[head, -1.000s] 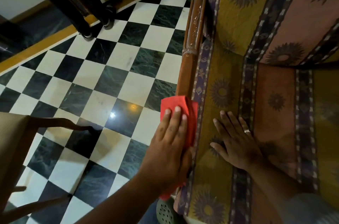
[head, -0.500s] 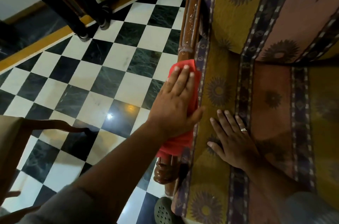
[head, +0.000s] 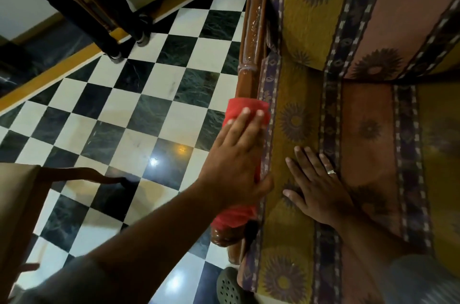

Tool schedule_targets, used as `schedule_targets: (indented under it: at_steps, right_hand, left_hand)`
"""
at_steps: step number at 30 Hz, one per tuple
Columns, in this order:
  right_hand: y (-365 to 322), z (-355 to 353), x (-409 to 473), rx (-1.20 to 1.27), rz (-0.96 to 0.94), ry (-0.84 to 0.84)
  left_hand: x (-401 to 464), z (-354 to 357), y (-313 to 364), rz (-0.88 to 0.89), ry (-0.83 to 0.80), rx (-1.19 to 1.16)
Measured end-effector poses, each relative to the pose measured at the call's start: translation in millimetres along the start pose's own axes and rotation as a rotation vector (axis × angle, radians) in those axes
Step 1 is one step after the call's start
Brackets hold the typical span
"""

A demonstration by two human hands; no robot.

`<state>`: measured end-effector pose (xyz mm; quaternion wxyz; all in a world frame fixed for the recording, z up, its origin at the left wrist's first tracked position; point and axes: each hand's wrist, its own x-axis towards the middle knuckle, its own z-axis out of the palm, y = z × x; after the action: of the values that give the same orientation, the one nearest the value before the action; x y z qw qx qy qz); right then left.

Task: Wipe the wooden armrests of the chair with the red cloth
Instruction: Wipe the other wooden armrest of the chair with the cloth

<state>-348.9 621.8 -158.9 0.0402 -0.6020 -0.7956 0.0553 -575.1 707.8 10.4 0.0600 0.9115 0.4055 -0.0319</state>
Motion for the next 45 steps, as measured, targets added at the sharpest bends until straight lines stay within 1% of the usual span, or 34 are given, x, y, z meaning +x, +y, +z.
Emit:
schedule_targets:
  at_steps: [1,3,5,7,11,13,19,23,25,27,30,32,36,39,42,45]
  right_hand:
    - [-0.2,-0.9,0.2,-0.001,0.0,-0.006]
    - [-0.7,-2.9,0.2,-0.011,0.004,-0.027]
    - [-2.0,-3.6,0.5,-0.014,0.014,-0.044]
    - [-2.5,-3.8,0.7,-0.01,0.026,-0.055]
    - [-0.2,-3.9,0.5,0.004,0.029,-0.079]
    - [-0.1,-3.1,0.7,0.009,0.03,-0.081]
    - [0.4,-3.0,1.1,0.013,0.035,-0.099]
    - [-1.7,-7.2,1.5,0.009,0.037,-0.088]
    - [-2.1,-8.2,0.6,0.008,0.042,-0.083]
    - [-3.6,-8.5,0.1,0.006,0.046,-0.074]
    - [-3.0,-7.0,0.3,-0.005,0.052,-0.082]
    - [-4.0,-9.9,1.3,0.005,0.055,-0.087]
    - [-5.5,-15.7,1.3,0.039,0.077,-0.109]
    - [0.1,-19.2,6.9,0.047,0.038,-0.123]
    - [17.4,-23.4,29.7,0.019,-0.001,-0.146]
    - [38.4,-26.1,71.4,0.011,0.001,-0.161]
  left_hand:
    - [10.1,-5.1,-3.2,0.062,-0.039,0.069]
    - [28.9,-13.1,-8.9,0.121,-0.08,0.146]
    - [44.2,-17.9,-15.9,0.098,-0.067,0.127]
    - [60.0,-21.7,-23.9,0.006,-0.032,0.022]
    - [81.4,-23.5,-29.6,-0.253,0.066,-0.332]
    - [75.9,-20.0,-25.7,-0.294,0.091,-0.342]
    - [53.8,-13.2,-18.2,-0.192,0.036,-0.145]
    - [66.4,-16.6,-29.1,-0.013,0.002,0.001]
    - [74.4,-19.7,-34.4,0.039,-0.026,0.045]
    - [81.4,-20.6,-39.0,0.026,-0.016,0.02]
    - [95.9,-22.0,-46.5,-0.045,0.022,-0.115]
    - [104.0,-25.7,-52.4,-0.083,0.03,-0.147]
    - [108.8,-27.6,-49.0,-0.105,0.021,-0.126]
    - [96.4,-24.9,-42.5,-0.145,0.047,-0.107]
    - [88.6,-20.7,-37.0,-0.174,0.064,-0.154]
    - [97.6,-19.2,-39.8,-0.169,0.051,-0.159]
